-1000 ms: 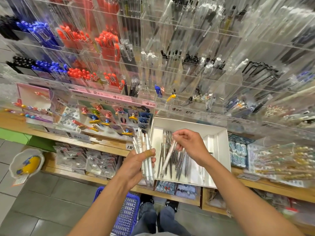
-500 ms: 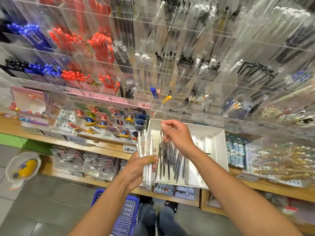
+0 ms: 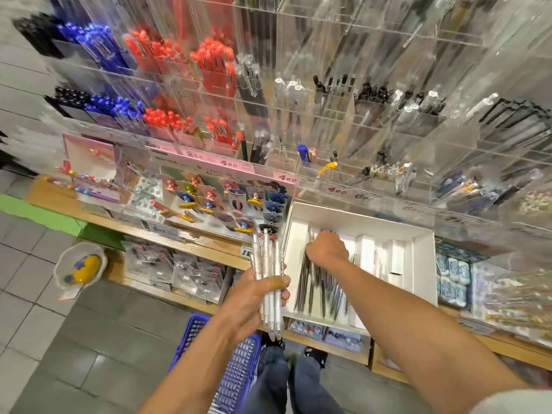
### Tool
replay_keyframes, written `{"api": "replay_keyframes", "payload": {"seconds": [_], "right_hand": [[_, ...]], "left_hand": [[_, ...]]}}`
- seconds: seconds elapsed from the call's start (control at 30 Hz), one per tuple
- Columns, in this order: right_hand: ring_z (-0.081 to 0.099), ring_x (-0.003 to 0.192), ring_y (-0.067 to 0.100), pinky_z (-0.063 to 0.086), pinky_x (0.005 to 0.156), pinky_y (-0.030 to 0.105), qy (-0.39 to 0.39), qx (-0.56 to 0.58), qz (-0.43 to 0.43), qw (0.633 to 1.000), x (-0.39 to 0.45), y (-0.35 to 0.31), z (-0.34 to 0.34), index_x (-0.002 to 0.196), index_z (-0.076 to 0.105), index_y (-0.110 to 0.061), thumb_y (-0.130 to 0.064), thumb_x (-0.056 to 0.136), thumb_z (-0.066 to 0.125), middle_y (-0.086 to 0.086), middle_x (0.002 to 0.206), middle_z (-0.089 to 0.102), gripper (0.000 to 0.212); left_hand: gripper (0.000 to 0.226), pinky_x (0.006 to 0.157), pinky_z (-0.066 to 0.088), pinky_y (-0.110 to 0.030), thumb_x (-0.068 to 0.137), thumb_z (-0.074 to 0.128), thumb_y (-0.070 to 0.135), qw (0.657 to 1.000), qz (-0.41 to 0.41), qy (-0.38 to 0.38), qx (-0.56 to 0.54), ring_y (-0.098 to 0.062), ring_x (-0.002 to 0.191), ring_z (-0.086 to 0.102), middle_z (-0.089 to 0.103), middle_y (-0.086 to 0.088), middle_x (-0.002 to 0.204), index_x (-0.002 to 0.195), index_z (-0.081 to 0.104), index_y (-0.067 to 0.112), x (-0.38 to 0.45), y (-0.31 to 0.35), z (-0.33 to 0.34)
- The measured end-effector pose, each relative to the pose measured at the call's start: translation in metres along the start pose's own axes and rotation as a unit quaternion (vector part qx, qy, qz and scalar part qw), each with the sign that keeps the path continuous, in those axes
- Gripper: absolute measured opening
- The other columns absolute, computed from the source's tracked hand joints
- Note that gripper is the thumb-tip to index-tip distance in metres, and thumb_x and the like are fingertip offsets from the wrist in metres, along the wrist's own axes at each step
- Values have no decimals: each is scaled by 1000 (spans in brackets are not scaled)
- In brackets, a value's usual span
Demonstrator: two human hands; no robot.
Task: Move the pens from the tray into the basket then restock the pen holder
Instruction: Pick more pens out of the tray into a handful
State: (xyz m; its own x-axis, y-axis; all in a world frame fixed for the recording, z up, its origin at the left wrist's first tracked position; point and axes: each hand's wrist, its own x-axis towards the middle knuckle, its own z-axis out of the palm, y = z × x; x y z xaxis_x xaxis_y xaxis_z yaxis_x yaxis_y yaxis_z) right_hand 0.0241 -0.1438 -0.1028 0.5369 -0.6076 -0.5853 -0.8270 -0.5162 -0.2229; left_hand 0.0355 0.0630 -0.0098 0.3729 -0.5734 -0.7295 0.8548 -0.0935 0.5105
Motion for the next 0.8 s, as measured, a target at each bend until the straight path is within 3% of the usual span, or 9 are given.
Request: {"api": "replay_keyframes", "payload": {"seconds": [0.17,0.23,0.3,0.33,0.4,0.5,0.57,0.67,0.8], "right_hand": [[63,80,32,46,67,35,29,114,-37,992,-32,24,-21,84,52,-10,-28,97,43,12,84,59,24],[64,70,26,49,64,35,4,244,-58,968,-57,35,-33,84,51,-12,-29,97,50,14,83,66,21],[64,60,14,49,55,28,-62,345,-81,933,-86,39,-45,96,53,-16,-31,95,57,6,79,69,15],[63,56,11,49,54,26,-91,372,-96,919,-99,38,-47,100,53,-19,-31,95,60,2,73,69,14],[63,55,12,49,53,24,-107,411,-109,899,-120,34,-47,99,56,-20,-31,92,64,2,68,70,15],[64,55,13,49,52,23,-84,452,-76,885,-137,27,-46,92,57,-17,-28,91,66,3,69,68,14],[64,54,11,50,54,23,-63,473,-64,877,-143,29,-49,88,58,-15,-28,91,65,1,67,68,15],[64,55,10,52,62,25,-74,497,-72,861,-151,32,-49,77,60,-18,-32,91,65,-4,60,66,20],[66,60,14,54,62,25,-91,497,-82,859,-157,38,-48,87,63,-13,-36,91,64,1,68,68,23]], "left_hand": [[68,67,56,-33,64,86,6,1000,9,14,6,-22,72,66,66,-15,94,123,53,-1,3,-1,6],[79,86,55,-44,63,85,8,999,20,19,20,-24,81,68,67,-16,100,132,49,-3,4,-1,13],[90,113,34,-57,63,86,12,999,17,18,40,-32,105,65,66,-21,114,140,41,-2,4,-1,24],[89,117,27,-58,65,86,14,998,18,15,54,-33,113,61,65,-23,120,140,41,-1,5,-2,28],[71,112,35,-52,67,85,19,996,18,0,86,-28,108,62,71,-16,114,129,54,2,6,-4,35],[51,86,53,-39,62,84,22,990,42,-13,133,-25,86,68,77,-6,86,107,67,6,4,-7,42],[68,97,51,-48,55,91,25,988,40,-9,146,-26,91,67,76,-7,89,113,64,3,4,-9,45],[103,114,32,-59,52,97,28,989,17,-8,150,-34,124,57,64,-20,128,138,48,1,4,-11,54],[73,109,39,-60,54,93,25,984,16,-21,174,-29,103,68,75,-16,99,115,57,7,6,-14,61]]}}
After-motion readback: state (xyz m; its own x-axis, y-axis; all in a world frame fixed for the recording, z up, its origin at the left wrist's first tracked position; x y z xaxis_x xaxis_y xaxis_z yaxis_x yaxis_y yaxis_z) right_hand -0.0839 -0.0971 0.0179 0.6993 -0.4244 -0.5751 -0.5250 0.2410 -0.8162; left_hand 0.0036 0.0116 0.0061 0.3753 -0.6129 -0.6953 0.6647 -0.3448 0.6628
